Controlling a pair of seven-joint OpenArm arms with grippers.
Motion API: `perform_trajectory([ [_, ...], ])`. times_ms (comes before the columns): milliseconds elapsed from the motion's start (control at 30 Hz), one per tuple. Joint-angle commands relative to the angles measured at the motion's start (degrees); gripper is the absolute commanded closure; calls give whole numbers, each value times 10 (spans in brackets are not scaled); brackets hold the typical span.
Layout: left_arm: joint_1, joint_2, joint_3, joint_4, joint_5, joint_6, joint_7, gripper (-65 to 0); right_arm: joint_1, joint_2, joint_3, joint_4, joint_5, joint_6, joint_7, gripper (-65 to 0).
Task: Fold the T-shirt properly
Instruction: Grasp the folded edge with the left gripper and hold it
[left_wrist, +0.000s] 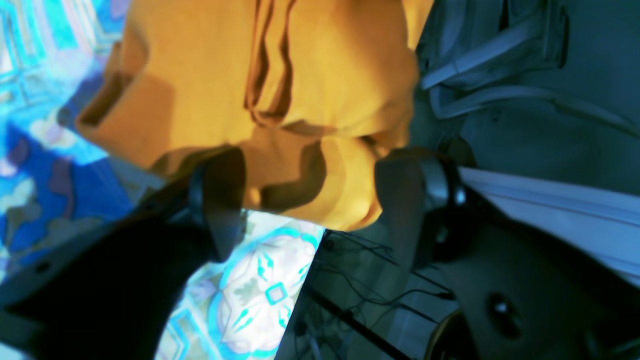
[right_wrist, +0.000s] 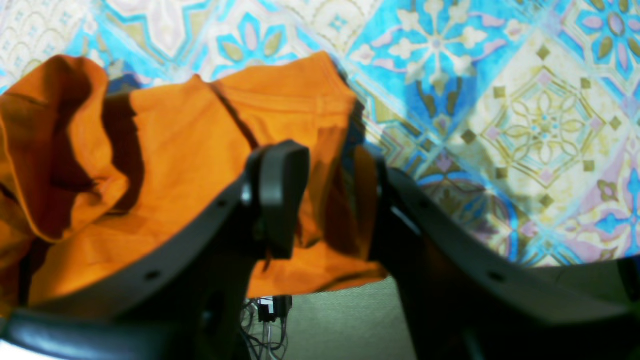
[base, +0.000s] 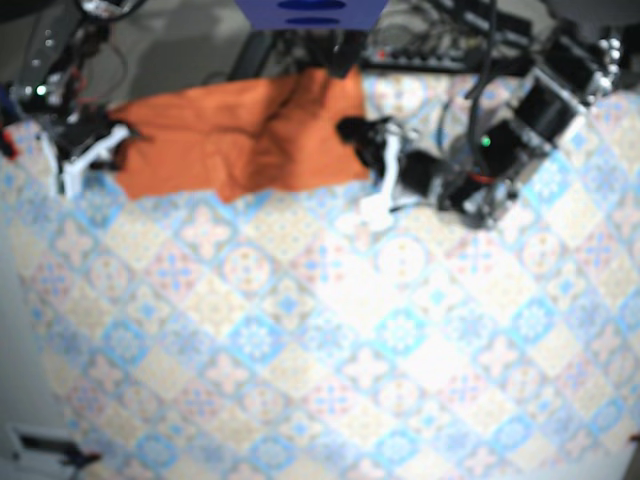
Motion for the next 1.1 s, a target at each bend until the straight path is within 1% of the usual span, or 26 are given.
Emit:
perform_trajectory([
  [0,-11,-1,-3,7,-12,2,-17,-435,2,7,1,9,8,2,9,-197],
  [67,-10,-1,-3,7,-12,19,-18,-439,2,7,1,9,8,2,9,-197],
  [133,-10,7,-3,7,-12,26,-18,-439,2,7,1,9,8,2,9,-197],
  [433,-9,35,0,6,-12,26,-17,-438,-1,7,1,10,8,2,9,-197],
  [567,-9,36,0,-26,-12,26,-17,-435,-2,7,1,10,8,2,9,-197],
  [633,-9,43,0,-38,-12,26,-17,-435,-2,7,1,10,8,2,9,-197],
  [867,-10,43,0,-41,-12,26,-17,-431,-2,7,1,10,8,2,8,-197],
  [933,-10,43,0,-41,-12,26,-17,-399,-2,7,1,10,8,2,8,-197],
  [1000,-11,44,0,-41,-12,26,-17,-333,-2,7,1,10,8,2,8,-197],
  [1067,-11,46,0,-41,-12,26,-17,-243,-2,7,1,10,8,2,8,-197],
])
